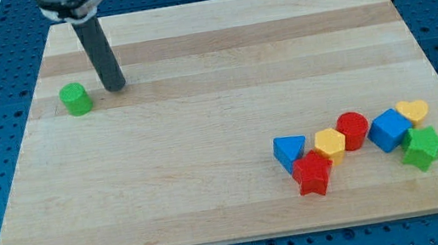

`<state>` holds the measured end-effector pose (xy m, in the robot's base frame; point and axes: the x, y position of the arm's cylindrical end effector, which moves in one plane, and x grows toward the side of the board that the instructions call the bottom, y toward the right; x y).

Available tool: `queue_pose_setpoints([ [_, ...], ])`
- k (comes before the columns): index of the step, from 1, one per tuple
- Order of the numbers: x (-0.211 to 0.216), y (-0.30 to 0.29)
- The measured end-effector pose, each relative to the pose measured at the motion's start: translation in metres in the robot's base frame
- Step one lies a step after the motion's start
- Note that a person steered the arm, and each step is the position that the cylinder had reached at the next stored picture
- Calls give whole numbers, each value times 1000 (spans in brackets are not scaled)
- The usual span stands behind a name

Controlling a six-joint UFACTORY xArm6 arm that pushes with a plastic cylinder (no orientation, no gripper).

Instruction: Adjust the green circle to the center left

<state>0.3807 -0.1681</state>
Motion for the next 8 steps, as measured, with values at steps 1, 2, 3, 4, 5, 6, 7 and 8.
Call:
queue_pose_setpoints([
  [1,12,0],
  [2,12,-2],
  [3,41,-17],
  [4,41,-18],
  [5,34,-27],
  [6,25,-27],
  [7,24,-27],
  [8,24,-29],
])
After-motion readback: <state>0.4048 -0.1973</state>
